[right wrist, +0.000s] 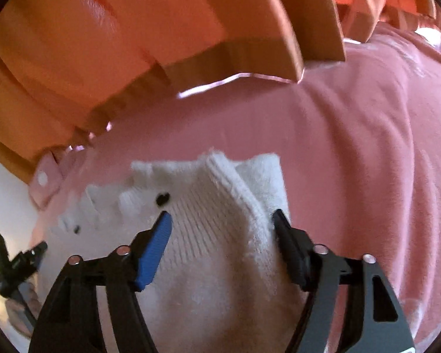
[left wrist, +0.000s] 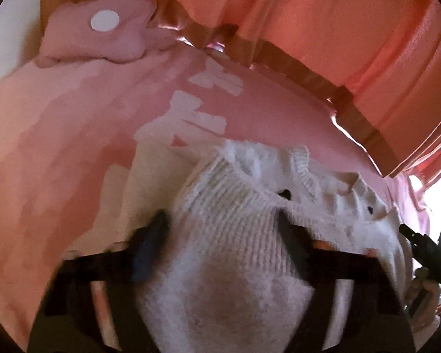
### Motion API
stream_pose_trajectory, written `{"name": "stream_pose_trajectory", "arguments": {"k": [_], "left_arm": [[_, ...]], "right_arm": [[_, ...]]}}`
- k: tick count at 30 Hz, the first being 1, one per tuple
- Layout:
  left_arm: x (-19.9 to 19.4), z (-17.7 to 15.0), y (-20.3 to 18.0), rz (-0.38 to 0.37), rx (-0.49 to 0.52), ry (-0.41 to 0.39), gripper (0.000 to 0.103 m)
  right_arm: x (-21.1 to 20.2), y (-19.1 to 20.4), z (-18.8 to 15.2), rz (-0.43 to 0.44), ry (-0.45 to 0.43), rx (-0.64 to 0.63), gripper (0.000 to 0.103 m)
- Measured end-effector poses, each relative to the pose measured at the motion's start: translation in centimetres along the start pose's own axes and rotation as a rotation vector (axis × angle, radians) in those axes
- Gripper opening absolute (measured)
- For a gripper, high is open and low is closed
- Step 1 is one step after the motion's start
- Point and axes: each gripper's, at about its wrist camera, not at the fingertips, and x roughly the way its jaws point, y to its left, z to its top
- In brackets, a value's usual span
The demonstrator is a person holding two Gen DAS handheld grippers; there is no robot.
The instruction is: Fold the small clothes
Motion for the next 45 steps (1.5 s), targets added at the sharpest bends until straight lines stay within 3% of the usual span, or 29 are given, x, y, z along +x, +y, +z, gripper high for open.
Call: {"name": "stream_pose_trajectory", "arguments": {"k": [1, 2, 3, 8, 10, 13, 14, 16, 17, 18, 21, 23, 24, 25, 26, 32, 34, 36, 37, 38, 40, 42, 45], "left_arm": [[0.0, 0.1, 0.1, 0.001, -0.001, 0.001, 0.038], [0.0, 0.1, 0.1, 0.001, -0.005, 0.001, 0.029], [0.1, 0.2, 0.2, 0.003, -0.005, 0.003, 0.014], [-1.8, 1.1, 0.4, 0.015, -0.020, -0.091, 0.012], [-2.0, 1.6, 0.4, 0.006, -0.026, -0.099, 0.012], [-0.7, 1.6, 0.8, 0.012, -0.042, -0.046, 0.013], [0.1, 1.5, 0.9, 0.023, -0.042, -0.015, 0.014], [1.0, 1.4, 0.9, 0.048, -0.032, 0.014, 0.032], [1.2, 1.5, 0.9, 0.063, -0.031, 0.018, 0.049], [1.3, 1.5, 0.9, 0.062, -0.029, 0.021, 0.060], [1.7, 1.5, 0.5, 0.061, -0.017, 0.031, 0.068], [2.1, 1.6, 0.1, 0.068, 0.004, 0.032, 0.067], [2.2, 1.6, -0.1, 0.066, 0.013, 0.028, 0.047], [2.2, 1.7, -0.3, 0.063, 0.020, 0.023, 0.022], [2.0, 1.8, -0.5, 0.063, 0.024, 0.014, 0.014], [-4.5, 4.2, -0.9, -0.054, -0.053, -0.233, 0.010], [-4.9, 4.9, -0.9, 0.003, -0.047, -0.295, 0.010], [-2.5, 5.2, -0.2, 0.064, -0.051, -0.249, 0.010], [0.0, 5.0, 0.5, 0.107, -0.067, -0.183, 0.010], [1.2, 4.8, 0.8, 0.134, -0.068, -0.149, 0.010], [3.1, 4.3, 0.7, 0.179, -0.051, -0.091, 0.010], [2.8, 4.4, 0.3, 0.198, -0.017, -0.107, 0.010], [3.8, 4.1, 0.8, 0.211, -0.015, -0.079, 0.011]], "right_arm": [[0.0, 0.1, -0.1, -0.008, 0.007, -0.011, 0.027], [-0.1, 0.2, -0.1, -0.017, 0.008, -0.017, 0.016], [-0.5, 0.3, -0.2, -0.016, -0.002, -0.019, 0.010], [-4.7, -0.2, 0.5, 0.111, -0.180, 0.039, 0.009], [-4.4, -0.4, 0.8, 0.106, -0.169, 0.052, 0.009], [-2.5, -0.8, 0.8, 0.076, -0.094, 0.068, 0.010], [-1.9, -0.7, 0.8, 0.064, -0.064, 0.058, 0.010], [-0.8, -0.8, 0.8, 0.039, -0.029, 0.062, 0.016], [-0.4, -0.8, 0.8, 0.038, -0.012, 0.066, 0.017], [-0.1, -0.8, 0.8, 0.035, -0.002, 0.071, 0.022], [0.7, -0.8, 0.8, 0.034, 0.020, 0.059, 0.044], [1.2, -0.3, 0.7, 0.022, 0.039, 0.028, 0.041], [1.1, 0.0, 0.7, 0.021, 0.037, 0.009, 0.027], [0.8, 0.3, 0.7, 0.022, 0.029, -0.012, 0.010], [-0.1, 0.7, 0.9, 0.051, -0.009, -0.021, 0.010], [-7.7, 0.7, 3.0, 0.285, -0.332, 0.039, 0.008], [-6.7, 0.3, 3.5, 0.185, -0.325, 0.032, 0.008], [-2.5, -0.7, 3.6, 0.006, -0.179, 0.022, 0.008], [-1.0, -1.3, 3.4, -0.024, -0.120, 0.033, 0.008], [-0.3, -1.9, 3.1, -0.023, -0.092, 0.058, 0.008], [-1.7, -1.9, 3.4, 0.027, -0.143, 0.073, 0.008], [-2.7, -1.7, 3.7, 0.037, -0.194, 0.052, 0.008], [1.4, -2.9, 3.1, -0.050, -0.040, 0.067, 0.008]]}}
